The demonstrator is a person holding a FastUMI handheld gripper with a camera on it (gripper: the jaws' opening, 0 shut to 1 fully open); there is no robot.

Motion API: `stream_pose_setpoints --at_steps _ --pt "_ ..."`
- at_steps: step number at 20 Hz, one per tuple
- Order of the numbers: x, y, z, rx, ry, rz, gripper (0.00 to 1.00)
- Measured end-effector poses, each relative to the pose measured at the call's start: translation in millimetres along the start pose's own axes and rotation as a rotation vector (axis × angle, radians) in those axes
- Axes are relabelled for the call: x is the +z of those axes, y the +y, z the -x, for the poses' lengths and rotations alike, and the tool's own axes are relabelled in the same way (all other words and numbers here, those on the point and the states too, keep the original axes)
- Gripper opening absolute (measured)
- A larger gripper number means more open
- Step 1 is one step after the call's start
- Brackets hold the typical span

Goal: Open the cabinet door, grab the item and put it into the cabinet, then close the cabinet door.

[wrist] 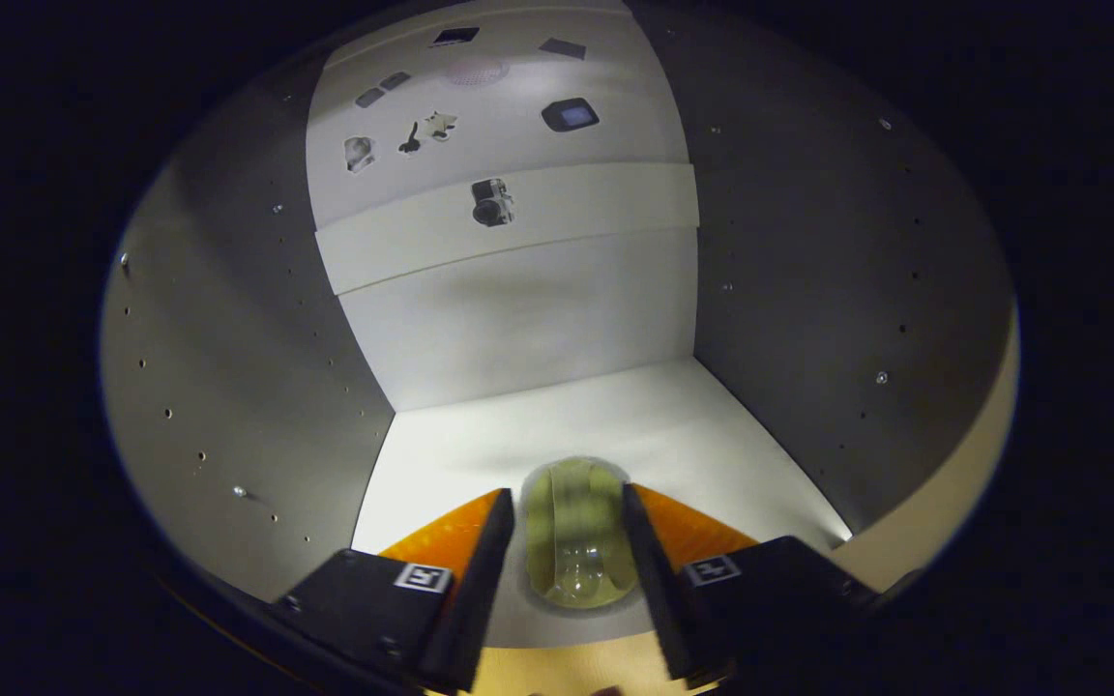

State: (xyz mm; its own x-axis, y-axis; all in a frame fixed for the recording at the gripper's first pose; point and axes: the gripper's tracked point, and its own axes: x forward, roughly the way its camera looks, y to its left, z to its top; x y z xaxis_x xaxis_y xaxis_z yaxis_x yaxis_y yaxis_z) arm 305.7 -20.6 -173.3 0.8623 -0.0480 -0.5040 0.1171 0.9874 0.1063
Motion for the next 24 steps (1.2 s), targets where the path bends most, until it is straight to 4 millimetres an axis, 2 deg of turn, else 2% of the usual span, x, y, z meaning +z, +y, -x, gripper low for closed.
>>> stream_pose_setpoints --at_steps 2,3,6,10,14,17,21,24 --pt "4 -2 6 -0.008 -0.028 0.031 0.97" --pt "8 -1 10 -0.005 -0.049 0.043 0.99" --pt "19 5 27 0.012 -0.102 0.069 0.98" --pt "36 12 64 0.029 -0.192 0.115 0.99" --pt "56 22 121 0.054 -0.318 0.167 0.99" --pt "67 30 172 0.088 -0.402 0.147 0.99" --pt "67 28 234 0.116 -0.471 0.131 0.99" --pt "57 16 275 0.098 -0.517 0.182 0.99"
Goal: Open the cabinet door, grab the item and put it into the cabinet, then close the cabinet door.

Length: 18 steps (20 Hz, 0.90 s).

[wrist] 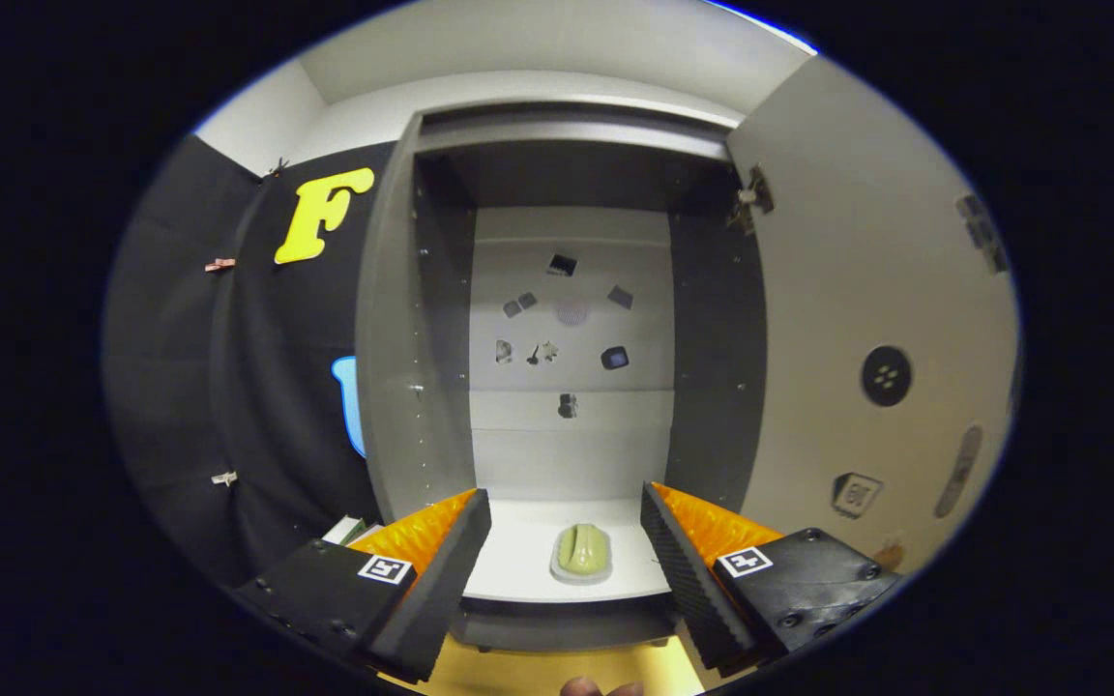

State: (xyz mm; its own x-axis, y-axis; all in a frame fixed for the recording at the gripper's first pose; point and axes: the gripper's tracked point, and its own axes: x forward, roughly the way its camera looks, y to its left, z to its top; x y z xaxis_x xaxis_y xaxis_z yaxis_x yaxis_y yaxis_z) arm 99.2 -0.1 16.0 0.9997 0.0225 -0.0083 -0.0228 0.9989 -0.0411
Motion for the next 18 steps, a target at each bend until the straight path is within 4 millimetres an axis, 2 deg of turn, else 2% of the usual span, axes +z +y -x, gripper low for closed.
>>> stream_pose_setpoints --at_steps 3,10,15,18 --pt "11 -10 46 0.005 -0.037 0.044 0.98" --pt "26 -34 137 0.037 -0.034 0.049 0.98" --pt "31 -63 194 0.041 -0.036 0.026 0.98" --pt "30 -90 222 0.017 -0.020 -0.001 0.98"
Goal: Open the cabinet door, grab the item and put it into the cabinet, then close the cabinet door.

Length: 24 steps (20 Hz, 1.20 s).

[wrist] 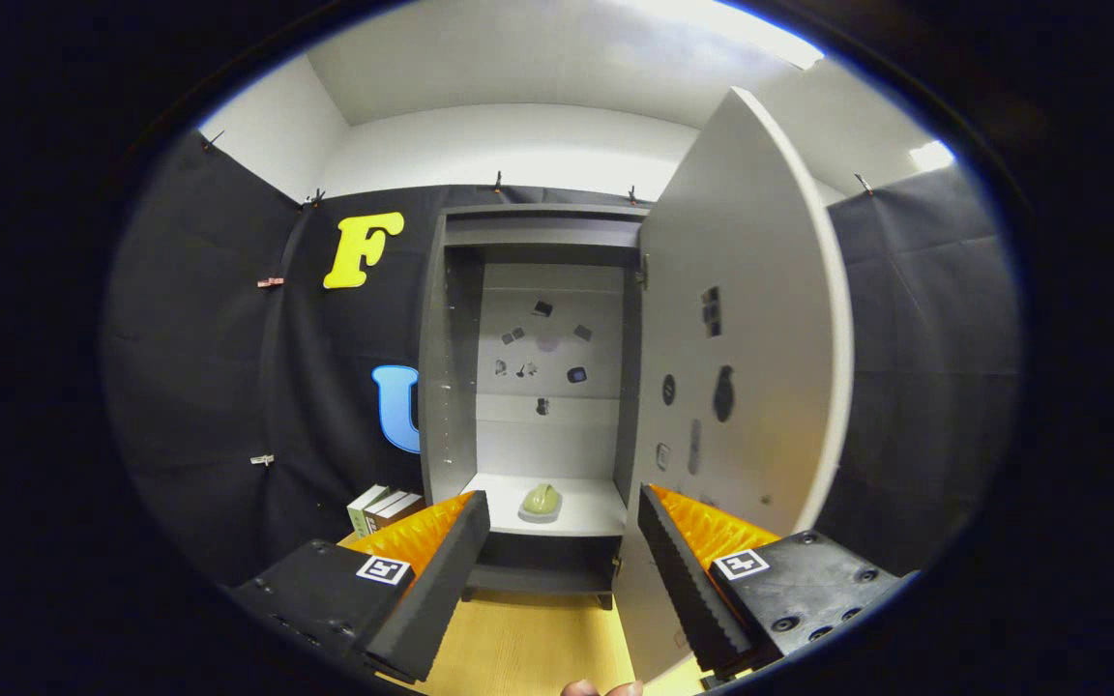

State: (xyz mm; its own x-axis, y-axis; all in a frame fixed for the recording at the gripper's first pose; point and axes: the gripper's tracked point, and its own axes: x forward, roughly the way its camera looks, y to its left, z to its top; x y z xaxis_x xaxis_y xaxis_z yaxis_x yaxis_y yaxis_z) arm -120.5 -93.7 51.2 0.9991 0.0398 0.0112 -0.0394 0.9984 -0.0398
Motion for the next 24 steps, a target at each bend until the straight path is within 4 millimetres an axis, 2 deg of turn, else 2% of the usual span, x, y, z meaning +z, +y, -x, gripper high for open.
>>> stream_pose_setpoints --at_steps 5,8,11,17,19,21,24 --pt "4 -58 40 -0.054 0.007 -0.043 0.98" --pt "0 -100 50 -0.108 0.012 -0.058 0.97" --pt "-10 -141 47 -0.184 0.029 -0.072 0.98" --pt "-37 -208 18 -0.286 0.063 -0.067 0.97" --pt "-43 -217 7 -0.294 0.070 -0.072 0.97" --pt "-48 -212 -2 -0.274 0.085 -0.096 0.98" --pt "-48 -216 2 -0.281 0.081 -0.078 0.97"
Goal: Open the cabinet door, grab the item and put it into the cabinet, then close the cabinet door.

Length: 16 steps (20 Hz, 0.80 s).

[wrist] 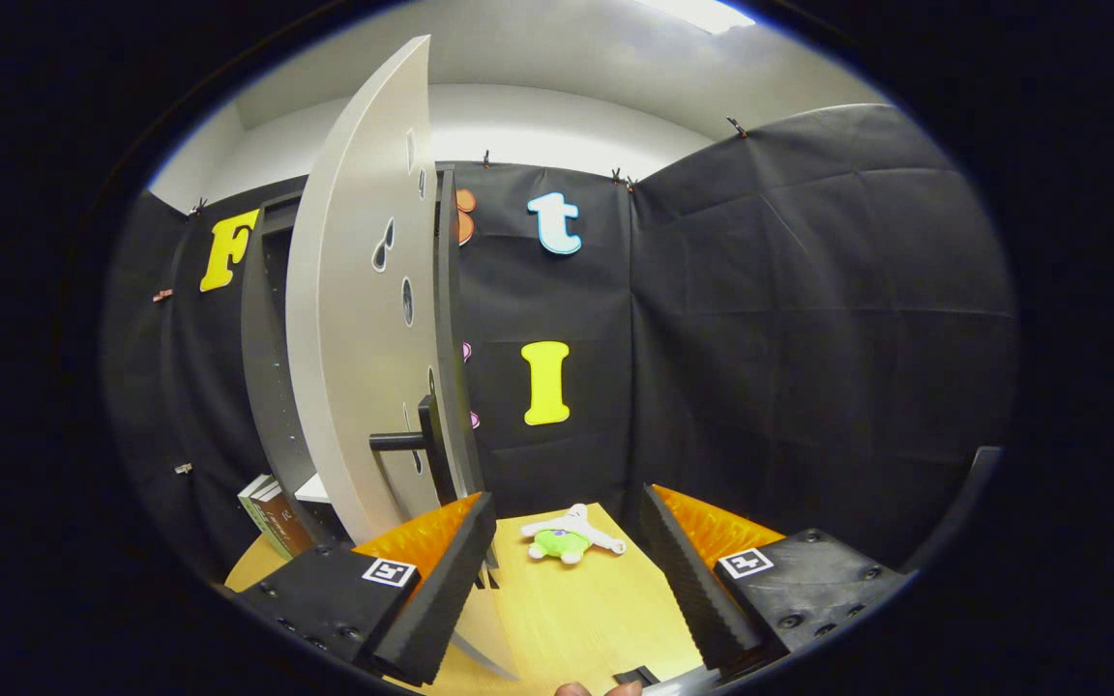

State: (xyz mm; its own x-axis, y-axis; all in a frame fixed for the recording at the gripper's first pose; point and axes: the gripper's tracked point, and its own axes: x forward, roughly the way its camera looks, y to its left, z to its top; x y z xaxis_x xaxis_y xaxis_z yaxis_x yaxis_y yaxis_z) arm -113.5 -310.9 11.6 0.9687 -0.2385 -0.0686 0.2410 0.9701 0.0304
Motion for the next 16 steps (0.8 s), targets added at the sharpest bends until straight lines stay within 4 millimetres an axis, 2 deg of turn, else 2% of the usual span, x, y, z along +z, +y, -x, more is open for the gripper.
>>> stream_pose_setpoints --at_steps 7,16 --pt "-5 20 14 0.009 0.008 0.002 0.98" --pt "-16 75 31 0.086 0.022 -0.013 0.98"
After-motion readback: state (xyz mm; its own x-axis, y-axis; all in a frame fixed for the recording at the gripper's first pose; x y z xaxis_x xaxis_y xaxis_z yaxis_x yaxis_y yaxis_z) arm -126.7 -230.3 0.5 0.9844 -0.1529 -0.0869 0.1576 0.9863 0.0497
